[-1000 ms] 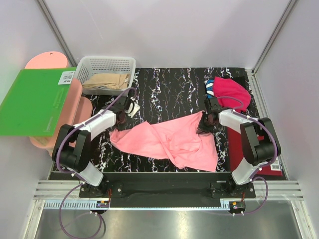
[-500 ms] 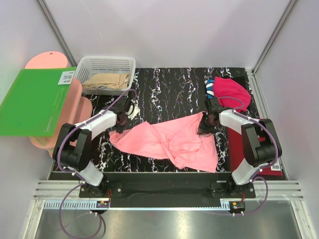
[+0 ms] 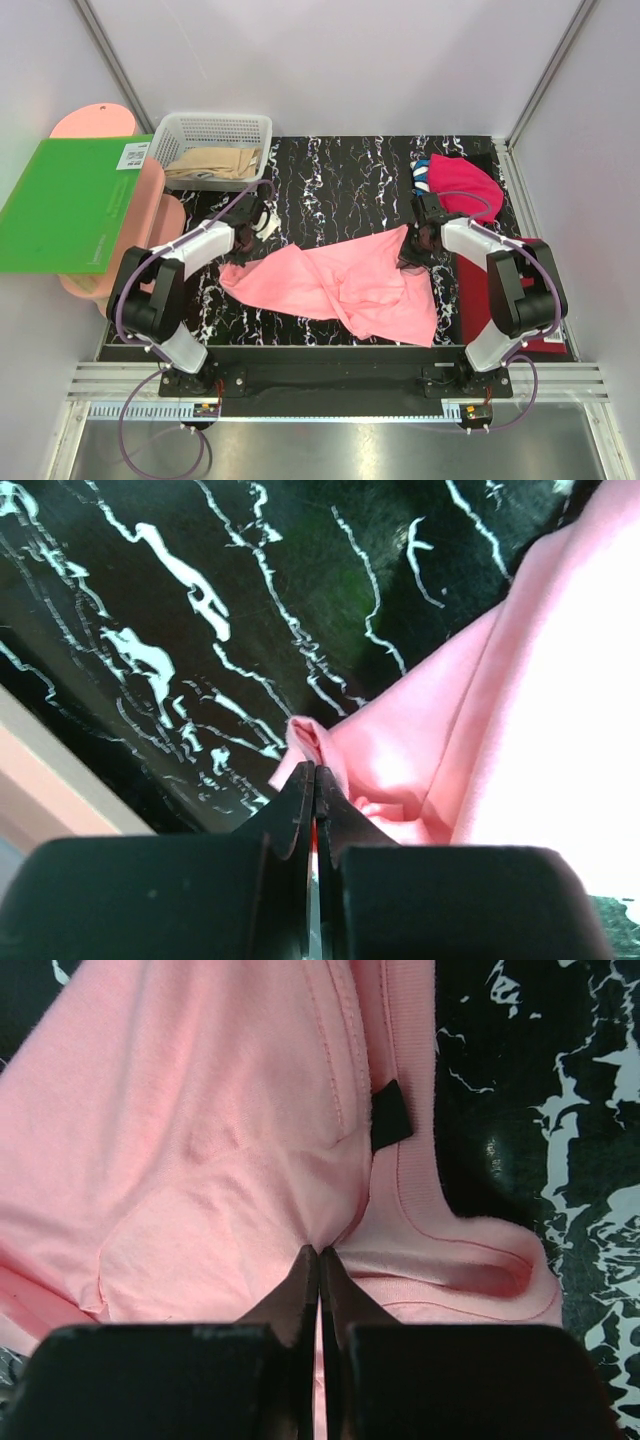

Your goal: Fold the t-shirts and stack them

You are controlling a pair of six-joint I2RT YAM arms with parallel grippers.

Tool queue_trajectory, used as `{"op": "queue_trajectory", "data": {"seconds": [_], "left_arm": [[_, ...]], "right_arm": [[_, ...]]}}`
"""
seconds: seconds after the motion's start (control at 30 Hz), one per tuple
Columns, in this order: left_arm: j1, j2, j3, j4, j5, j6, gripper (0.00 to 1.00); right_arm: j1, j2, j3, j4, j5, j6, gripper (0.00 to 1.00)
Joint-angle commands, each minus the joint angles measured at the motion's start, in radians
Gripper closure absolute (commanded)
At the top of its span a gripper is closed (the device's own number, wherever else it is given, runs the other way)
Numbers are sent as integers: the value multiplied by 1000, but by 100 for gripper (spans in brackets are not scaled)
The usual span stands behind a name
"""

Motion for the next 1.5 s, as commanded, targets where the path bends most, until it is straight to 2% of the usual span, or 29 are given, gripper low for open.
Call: {"op": "queue_trajectory", "data": {"seconds": [0.0,0.23,0.57,0.7,0.83,0.87,0.93,0.97,1.0,1.13,1.17,1.2,1.27,1.3,1.33,1.37,1.4,1.47], "left_arm": [[8,-105,94,-29,-58,34,100],[21,-285,299,-169,-98,70,100],[28,-489,393,-201,-161,113,100],[28,-666,275,-238,-95,124,100],[28,-857,98,-248,-89,129,100],[28,-882,73,-244,-76,132,100],[28,-873,46,-187,-47,147,100],[28,-838,66,-167,-47,137,100],[28,-732,107,-167,-38,112,100],[28,-505,506,-184,-50,104,100],[28,-454,581,-192,-61,110,100],[28,-442,726,-234,-58,110,100],[28,-464,828,-293,-26,97,100],[26,-495,842,-334,-6,89,100],[28,-542,812,-343,16,84,100],[28,-655,759,-345,46,75,100],[28,-717,618,-342,51,66,100],[28,-881,442,-331,33,32,100]], "right_arm": [[6,-78,91,-48,50,-23,100],[6,-256,234,-127,80,-34,100],[6,-515,315,-253,166,-32,100],[7,-639,312,-342,147,-3,100],[6,-843,223,-437,124,55,100],[6,-866,203,-434,127,57,100],[6,-813,220,-405,175,29,100],[6,-757,256,-405,175,20,100],[6,-639,351,-404,166,9,100],[6,-454,598,-405,153,-14,100],[6,-448,638,-405,149,-17,100],[6,-474,686,-404,146,-16,100],[7,-541,685,-396,141,-14,100],[7,-637,642,-396,124,-12,100],[7,-694,605,-402,124,-2,100],[7,-759,559,-405,89,7,100],[7,-888,434,-408,66,18,100],[6,-1009,299,-442,47,76,100]]}}
